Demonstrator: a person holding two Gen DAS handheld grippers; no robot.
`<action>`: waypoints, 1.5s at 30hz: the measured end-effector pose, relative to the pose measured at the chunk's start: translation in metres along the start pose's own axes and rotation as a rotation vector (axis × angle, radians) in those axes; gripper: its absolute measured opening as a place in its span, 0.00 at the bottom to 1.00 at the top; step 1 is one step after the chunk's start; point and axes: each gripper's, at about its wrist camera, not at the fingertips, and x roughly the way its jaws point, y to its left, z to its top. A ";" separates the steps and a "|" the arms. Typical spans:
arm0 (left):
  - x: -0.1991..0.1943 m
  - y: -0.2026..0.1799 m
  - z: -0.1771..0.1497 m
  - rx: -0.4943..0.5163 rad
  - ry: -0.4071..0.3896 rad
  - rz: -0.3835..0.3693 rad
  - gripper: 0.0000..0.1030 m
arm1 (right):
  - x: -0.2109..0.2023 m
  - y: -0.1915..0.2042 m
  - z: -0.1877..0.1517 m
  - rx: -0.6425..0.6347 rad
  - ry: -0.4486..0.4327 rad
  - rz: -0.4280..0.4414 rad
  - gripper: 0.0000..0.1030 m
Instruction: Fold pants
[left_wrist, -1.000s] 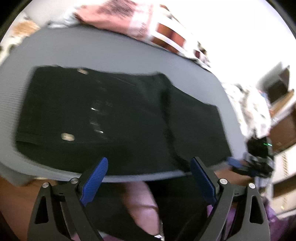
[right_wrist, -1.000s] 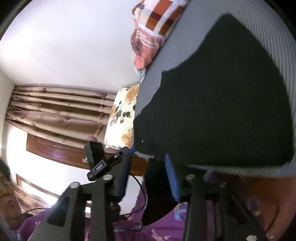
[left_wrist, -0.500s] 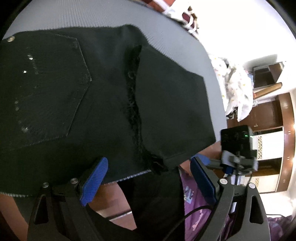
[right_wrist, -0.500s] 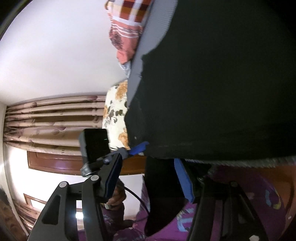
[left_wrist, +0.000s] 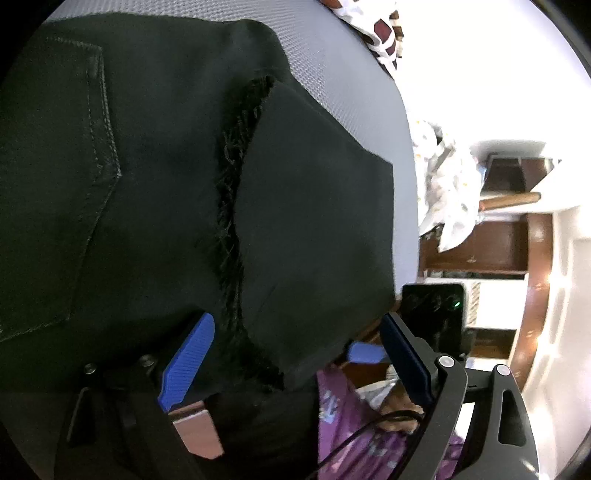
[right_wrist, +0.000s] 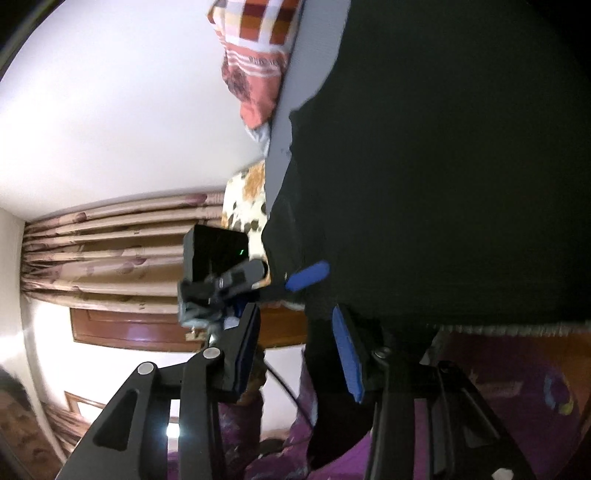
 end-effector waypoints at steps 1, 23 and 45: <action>0.000 0.001 0.001 -0.009 -0.003 -0.019 0.88 | 0.000 -0.002 -0.001 0.008 -0.008 -0.007 0.47; 0.012 0.014 0.006 -0.056 -0.017 0.000 0.25 | 0.009 -0.014 -0.001 0.054 -0.033 0.033 0.56; 0.010 -0.031 0.019 0.219 -0.195 0.200 0.05 | 0.010 -0.018 0.001 0.053 -0.045 0.064 0.61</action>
